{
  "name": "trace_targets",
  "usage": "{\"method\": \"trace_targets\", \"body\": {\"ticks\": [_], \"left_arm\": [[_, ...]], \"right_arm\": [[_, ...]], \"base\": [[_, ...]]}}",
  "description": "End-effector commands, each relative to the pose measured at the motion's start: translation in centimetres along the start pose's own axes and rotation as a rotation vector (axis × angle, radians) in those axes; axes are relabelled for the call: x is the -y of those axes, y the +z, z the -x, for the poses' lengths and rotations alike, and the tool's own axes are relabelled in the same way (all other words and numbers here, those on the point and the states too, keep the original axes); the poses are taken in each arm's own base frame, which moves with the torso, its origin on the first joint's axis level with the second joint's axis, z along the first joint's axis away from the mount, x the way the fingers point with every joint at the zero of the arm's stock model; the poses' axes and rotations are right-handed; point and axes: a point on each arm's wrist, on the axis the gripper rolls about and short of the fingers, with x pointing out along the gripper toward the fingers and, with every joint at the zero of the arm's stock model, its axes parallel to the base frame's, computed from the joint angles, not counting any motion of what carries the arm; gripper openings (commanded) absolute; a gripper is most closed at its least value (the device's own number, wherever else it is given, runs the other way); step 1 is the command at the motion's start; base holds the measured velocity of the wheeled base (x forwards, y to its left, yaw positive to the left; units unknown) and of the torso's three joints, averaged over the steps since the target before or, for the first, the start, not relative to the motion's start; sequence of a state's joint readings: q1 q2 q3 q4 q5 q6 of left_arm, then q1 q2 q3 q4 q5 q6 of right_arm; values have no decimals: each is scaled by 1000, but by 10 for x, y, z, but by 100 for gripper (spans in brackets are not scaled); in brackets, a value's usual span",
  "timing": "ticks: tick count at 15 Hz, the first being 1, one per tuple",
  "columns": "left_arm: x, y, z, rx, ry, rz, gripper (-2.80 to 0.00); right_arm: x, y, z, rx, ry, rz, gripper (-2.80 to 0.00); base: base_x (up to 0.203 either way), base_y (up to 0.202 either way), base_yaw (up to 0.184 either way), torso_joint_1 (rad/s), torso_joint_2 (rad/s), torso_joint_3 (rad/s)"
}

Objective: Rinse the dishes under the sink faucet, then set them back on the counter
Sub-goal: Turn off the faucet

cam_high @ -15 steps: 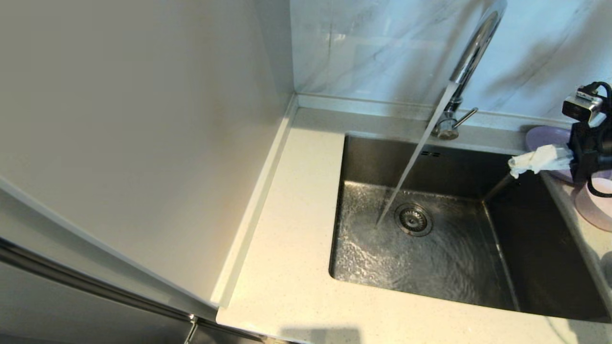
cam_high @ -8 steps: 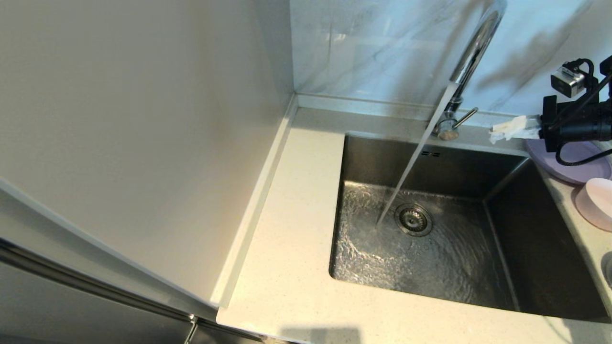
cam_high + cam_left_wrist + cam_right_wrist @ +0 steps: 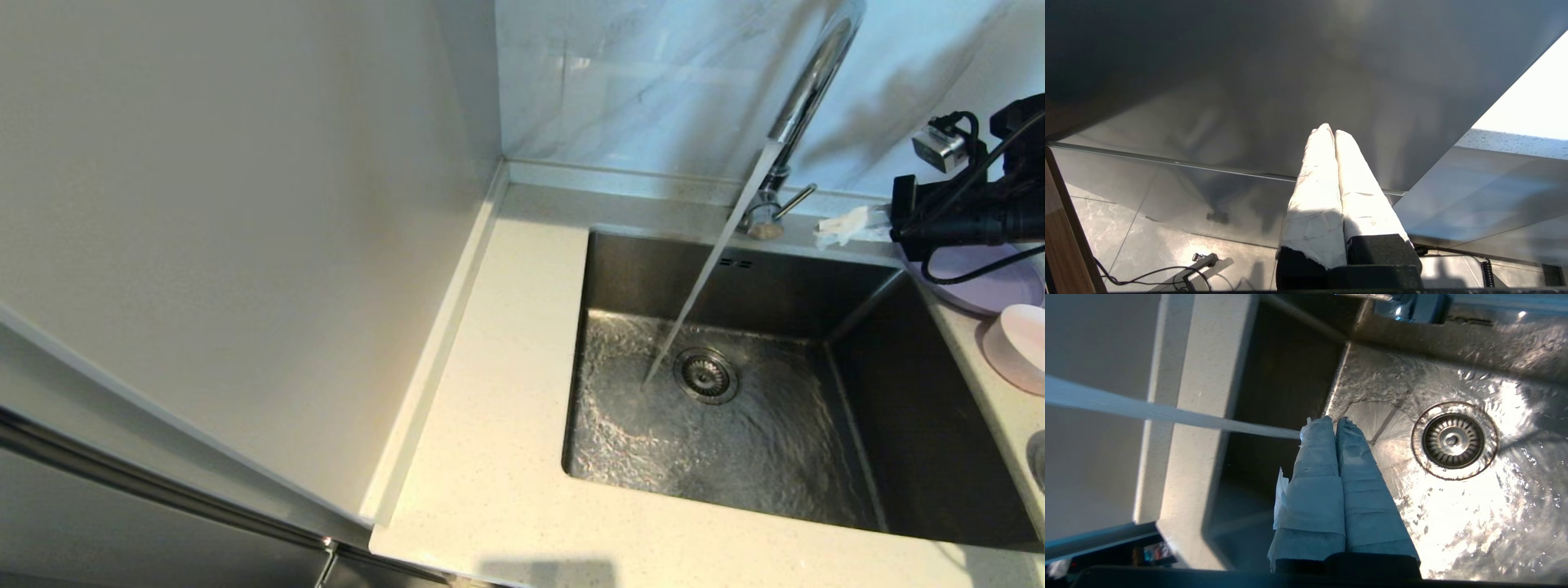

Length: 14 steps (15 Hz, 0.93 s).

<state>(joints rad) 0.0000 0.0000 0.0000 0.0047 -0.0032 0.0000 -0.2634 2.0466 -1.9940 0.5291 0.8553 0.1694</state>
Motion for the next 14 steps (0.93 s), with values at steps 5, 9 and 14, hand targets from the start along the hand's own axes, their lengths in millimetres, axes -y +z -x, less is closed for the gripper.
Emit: {"method": "trace_targets", "body": {"ticks": [5,9,14], "left_arm": [[0,0,0,0,0,0,-280],[0,0,0,0,-1,0,-280],[0,0,0,0,-1,0,-280]], "right_arm": [[13,1,-19,24,-40,29,-280],[7,8,-27,89,-86,84,-280],[5,13,-31,132,-87,107,-280]], "base": [[0,0,0,0,0,0],[0,0,0,0,0,0],[0,0,0,0,0,0]]}}
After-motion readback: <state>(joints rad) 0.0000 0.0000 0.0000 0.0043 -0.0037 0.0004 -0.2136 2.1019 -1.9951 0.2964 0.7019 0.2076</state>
